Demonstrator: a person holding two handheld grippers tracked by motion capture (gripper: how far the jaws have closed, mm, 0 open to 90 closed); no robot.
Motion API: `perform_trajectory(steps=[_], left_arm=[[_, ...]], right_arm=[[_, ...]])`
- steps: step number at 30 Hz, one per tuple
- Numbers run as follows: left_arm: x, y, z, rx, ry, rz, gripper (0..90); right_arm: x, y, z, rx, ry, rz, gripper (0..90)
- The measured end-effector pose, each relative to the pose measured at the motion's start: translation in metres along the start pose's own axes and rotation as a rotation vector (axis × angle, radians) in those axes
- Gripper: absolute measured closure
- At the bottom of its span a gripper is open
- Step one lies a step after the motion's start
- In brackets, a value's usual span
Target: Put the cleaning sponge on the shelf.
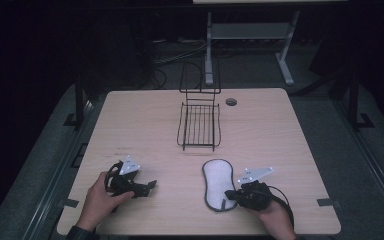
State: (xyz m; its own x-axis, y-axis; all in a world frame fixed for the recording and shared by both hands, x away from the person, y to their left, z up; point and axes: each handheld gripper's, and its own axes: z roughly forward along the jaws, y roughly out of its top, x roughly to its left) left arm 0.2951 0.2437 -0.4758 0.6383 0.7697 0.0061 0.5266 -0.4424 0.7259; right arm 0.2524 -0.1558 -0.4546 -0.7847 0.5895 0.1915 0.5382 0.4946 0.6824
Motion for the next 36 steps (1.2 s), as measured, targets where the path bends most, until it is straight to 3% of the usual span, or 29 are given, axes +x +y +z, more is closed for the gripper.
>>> perform_trajectory(steps=[18,36], left_arm=[[0.0,0.0,0.0,0.0,0.0,0.0,12.6],[0.0,0.0,0.0,0.0,0.0,0.001,12.6]], right_arm=[[-0.022,-0.006,-0.013,0.0,-0.049,0.053,89.5],[-0.055,-0.013,-0.031,-0.004,-0.156,0.096,89.5]])
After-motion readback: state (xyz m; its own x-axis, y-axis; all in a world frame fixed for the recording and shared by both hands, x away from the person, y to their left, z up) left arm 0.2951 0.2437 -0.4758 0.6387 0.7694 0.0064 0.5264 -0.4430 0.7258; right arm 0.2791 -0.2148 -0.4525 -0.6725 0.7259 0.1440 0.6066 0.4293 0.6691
